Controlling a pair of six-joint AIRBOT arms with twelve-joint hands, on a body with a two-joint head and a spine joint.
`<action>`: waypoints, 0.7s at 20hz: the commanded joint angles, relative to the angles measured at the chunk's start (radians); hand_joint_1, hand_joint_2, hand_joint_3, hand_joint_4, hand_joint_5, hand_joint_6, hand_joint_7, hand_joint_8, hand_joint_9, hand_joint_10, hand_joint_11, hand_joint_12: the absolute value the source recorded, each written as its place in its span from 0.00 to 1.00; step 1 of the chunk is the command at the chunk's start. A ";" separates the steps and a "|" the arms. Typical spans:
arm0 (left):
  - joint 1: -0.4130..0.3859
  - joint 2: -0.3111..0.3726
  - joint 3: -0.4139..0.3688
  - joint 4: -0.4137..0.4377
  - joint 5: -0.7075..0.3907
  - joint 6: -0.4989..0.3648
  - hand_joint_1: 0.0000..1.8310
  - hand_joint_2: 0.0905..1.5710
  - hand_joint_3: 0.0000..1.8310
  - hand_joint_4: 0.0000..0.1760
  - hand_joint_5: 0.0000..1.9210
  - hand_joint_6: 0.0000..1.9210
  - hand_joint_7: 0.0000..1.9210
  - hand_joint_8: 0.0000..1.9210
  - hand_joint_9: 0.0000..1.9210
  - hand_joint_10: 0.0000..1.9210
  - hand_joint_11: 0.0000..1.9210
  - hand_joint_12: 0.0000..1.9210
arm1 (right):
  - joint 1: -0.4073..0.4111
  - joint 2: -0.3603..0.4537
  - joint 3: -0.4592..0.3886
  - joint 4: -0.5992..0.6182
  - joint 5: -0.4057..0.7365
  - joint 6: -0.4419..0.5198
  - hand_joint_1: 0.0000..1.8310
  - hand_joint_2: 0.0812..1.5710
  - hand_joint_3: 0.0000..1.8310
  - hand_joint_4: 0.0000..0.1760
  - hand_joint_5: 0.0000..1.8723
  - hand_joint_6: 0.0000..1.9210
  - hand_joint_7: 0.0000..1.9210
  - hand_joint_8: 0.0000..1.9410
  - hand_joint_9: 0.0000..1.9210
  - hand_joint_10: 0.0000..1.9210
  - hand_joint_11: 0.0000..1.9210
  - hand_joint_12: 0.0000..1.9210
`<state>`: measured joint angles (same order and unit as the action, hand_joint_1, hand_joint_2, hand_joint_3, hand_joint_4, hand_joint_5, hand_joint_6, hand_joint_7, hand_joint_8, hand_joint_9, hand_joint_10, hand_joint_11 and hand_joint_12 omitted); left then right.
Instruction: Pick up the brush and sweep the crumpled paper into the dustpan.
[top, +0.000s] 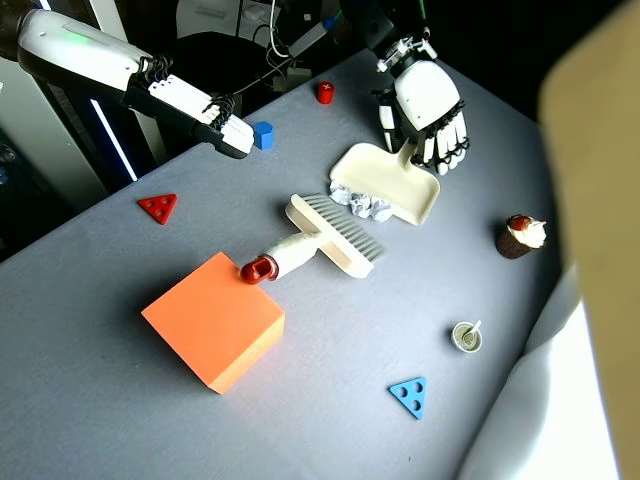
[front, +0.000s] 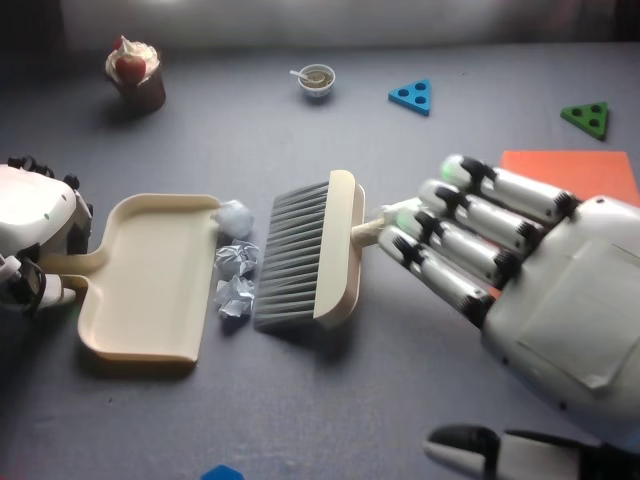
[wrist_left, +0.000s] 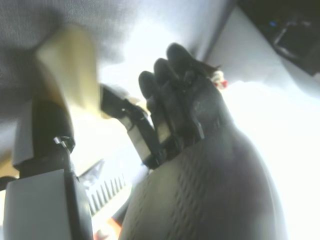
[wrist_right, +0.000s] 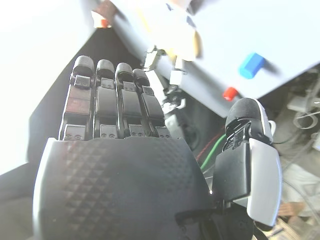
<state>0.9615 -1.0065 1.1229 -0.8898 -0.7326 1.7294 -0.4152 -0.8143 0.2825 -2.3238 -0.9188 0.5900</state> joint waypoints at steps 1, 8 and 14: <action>-0.006 -0.003 0.003 0.017 -0.058 0.012 0.65 0.64 0.00 0.00 0.60 0.35 0.30 0.00 0.26 0.00 0.19 0.14 | 0.002 -0.010 0.002 -0.089 -0.136 -0.028 0.02 0.65 0.00 0.00 0.06 0.00 0.07 0.00 0.07 0.00 0.08 0.00; -0.043 0.022 0.011 0.016 -0.030 0.035 0.64 0.66 0.00 0.00 0.57 0.41 0.29 0.00 0.25 0.00 0.18 0.16 | -0.028 -0.183 0.083 -0.129 -0.273 -0.097 0.20 0.60 0.00 0.00 0.07 0.00 0.08 0.01 0.08 0.01 0.11 0.02; -0.093 0.023 0.039 0.004 0.027 0.063 0.63 0.65 0.00 0.00 0.58 0.38 0.31 0.00 0.26 0.00 0.17 0.20 | -0.023 -0.307 0.170 -0.134 -0.360 -0.098 0.48 0.53 0.00 0.00 0.06 0.00 0.08 0.00 0.08 0.00 0.11 0.01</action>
<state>0.8806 -0.9867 1.1553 -0.9157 -0.6178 1.7844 -0.4500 -1.1282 0.4576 -2.3646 -1.1923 0.4973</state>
